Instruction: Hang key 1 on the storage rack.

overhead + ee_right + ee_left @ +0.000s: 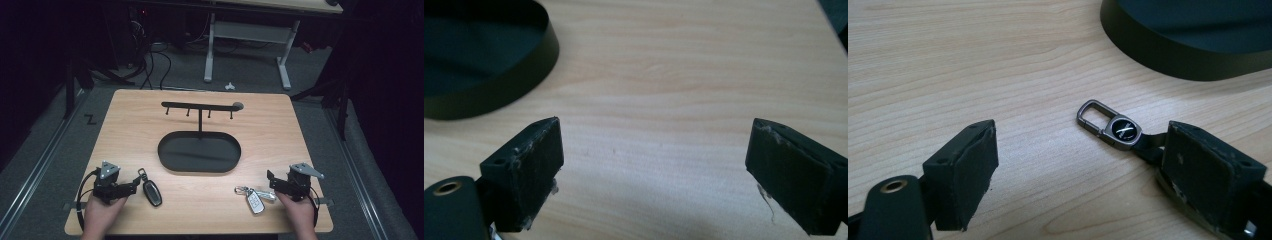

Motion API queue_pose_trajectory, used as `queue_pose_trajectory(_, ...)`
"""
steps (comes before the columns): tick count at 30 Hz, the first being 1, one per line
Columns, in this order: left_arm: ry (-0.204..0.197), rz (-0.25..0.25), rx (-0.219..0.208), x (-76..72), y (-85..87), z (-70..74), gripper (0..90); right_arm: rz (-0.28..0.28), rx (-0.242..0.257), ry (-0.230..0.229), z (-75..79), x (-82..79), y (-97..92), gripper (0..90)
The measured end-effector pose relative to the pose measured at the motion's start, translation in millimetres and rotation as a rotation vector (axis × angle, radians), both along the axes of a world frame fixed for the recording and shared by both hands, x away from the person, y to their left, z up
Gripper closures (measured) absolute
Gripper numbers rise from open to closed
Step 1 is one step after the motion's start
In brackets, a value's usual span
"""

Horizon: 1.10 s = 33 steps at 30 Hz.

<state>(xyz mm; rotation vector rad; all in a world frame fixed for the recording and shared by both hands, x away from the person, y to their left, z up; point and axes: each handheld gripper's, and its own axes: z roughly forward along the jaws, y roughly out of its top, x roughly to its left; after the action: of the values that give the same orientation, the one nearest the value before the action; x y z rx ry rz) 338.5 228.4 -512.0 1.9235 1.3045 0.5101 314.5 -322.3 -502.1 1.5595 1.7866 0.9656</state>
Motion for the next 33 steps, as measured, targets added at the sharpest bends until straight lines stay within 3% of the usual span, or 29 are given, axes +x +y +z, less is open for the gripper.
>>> queue_pose_trajectory(3, 0.000, -0.004, -0.005, 0.7, -0.9, 0.7, 15.2, 0.022, -0.011, -0.037, 2.8, -4.1, -0.3, 7.2)
queue_pose_trajectory(11, 0.014, -0.025, -0.013, 5.3, -6.5, 1.7, 15.3, 0.016, 0.022, -0.001, -1.2, -8.3, -6.8, 8.1)
queue_pose_trajectory(17, 0.022, -0.027, 0.002, 6.5, -9.8, 1.0, 15.2, 0.063, 0.026, 0.034, -6.1, -5.4, -1.8, 9.5)
queue_pose_trajectory(28, 0.027, -0.060, -0.004, 3.9, -21.2, 3.4, 15.2, 0.076, 0.019, 0.024, -6.9, -8.1, 1.9, 13.2)
queue_pose_trajectory(33, 0.049, -0.087, -0.009, 2.4, -29.5, 4.7, 12.8, 0.090, 0.013, 0.019, -7.3, -9.2, 4.4, 14.9)
